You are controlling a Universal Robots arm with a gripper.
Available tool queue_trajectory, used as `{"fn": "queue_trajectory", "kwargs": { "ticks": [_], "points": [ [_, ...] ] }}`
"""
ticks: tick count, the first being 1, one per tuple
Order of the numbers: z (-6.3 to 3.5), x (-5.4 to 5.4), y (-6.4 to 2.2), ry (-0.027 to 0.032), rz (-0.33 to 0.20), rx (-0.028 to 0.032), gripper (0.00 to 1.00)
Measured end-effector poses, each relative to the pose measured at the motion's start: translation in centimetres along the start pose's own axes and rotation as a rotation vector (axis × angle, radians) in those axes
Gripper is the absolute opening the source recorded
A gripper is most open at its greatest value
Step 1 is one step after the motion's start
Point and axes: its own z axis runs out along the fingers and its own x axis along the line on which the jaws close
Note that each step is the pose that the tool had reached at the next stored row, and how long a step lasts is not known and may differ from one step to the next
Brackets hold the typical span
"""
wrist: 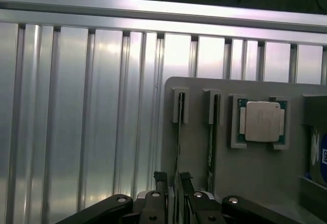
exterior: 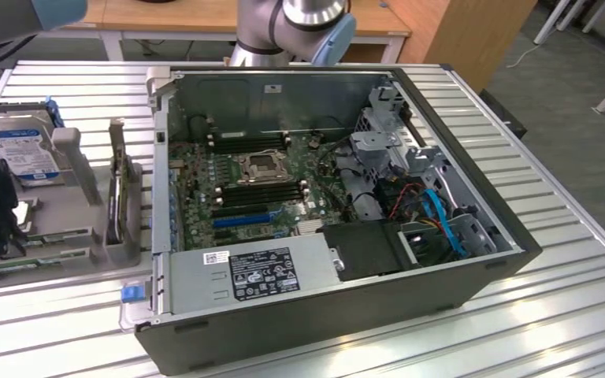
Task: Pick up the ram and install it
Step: 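Pick up the ram and move it above insertion slot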
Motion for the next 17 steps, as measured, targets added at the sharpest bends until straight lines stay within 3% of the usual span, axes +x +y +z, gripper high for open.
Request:
{"fn": "queue_trajectory", "kwargs": {
  "ticks": [11,17],
  "points": [
    [0.62,-0.7,-0.04,0.0,0.001,0.0001,0.24],
    [1.62,-0.7,-0.05,0.0,0.001,0.0,0.24]
  ]
}}
